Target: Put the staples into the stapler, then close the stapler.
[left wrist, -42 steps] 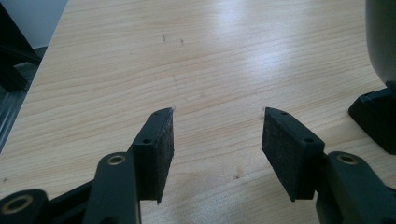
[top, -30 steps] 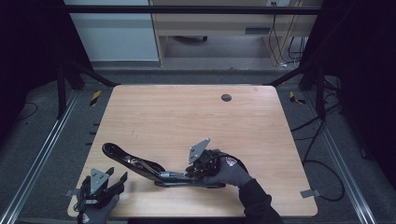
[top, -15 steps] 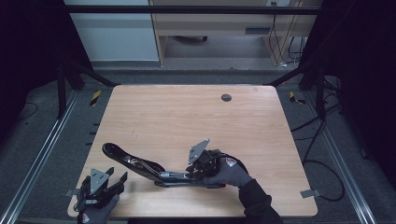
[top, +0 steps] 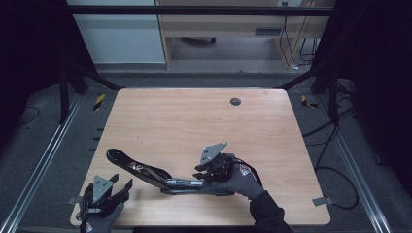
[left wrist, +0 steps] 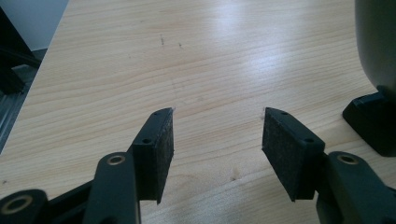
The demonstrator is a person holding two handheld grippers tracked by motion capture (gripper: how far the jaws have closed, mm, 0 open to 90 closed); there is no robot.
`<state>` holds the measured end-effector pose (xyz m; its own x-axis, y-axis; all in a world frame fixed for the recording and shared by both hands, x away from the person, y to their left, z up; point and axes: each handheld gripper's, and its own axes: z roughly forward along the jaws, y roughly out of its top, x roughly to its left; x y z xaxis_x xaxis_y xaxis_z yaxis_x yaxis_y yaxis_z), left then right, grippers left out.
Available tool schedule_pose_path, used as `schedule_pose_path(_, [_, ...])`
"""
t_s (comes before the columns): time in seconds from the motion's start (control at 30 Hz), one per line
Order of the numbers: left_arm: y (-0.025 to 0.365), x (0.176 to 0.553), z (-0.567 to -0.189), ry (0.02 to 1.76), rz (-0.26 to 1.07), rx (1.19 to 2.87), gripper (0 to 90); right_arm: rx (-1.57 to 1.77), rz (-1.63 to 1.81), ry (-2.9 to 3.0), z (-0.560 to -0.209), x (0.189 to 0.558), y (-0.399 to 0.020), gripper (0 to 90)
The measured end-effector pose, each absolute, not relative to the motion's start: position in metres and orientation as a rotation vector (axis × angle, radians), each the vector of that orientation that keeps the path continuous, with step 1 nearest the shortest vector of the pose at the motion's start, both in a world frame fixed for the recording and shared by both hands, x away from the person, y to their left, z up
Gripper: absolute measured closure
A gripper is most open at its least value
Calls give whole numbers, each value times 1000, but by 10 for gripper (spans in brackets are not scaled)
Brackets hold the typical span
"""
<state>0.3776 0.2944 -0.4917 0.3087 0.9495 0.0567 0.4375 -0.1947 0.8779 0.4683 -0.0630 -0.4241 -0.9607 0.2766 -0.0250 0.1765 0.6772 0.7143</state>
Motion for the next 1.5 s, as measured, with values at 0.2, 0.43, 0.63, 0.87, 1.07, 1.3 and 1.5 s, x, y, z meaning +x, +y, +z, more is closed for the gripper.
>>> schedule_pose_path(0.2, [295,376,-490,1238,806,1770,431,495,1202,2686,-422,468,-75,651])
schedule_pose_path(0.43, [295,375,-488,1223,780,1749,426,678,1267,2520,-423,464,-100,592])
schedule_pose_path(0.63, [294,373,-485,1202,765,1736,422,809,1275,2419,-429,458,-117,553])
schedule_pose_path(0.87, [296,370,-480,1181,750,1705,406,973,1247,2312,-447,449,-141,535])
schedule_pose_path(1.07, [296,369,-477,1172,739,1699,403,1046,1260,2234,-460,439,-159,518])
schedule_pose_path(1.3, [294,365,-470,1143,735,1682,396,1109,1221,2181,-466,430,-174,505])
schedule_pose_path(1.5, [295,361,-464,1119,727,1665,392,1126,1178,2180,-474,422,-180,501])
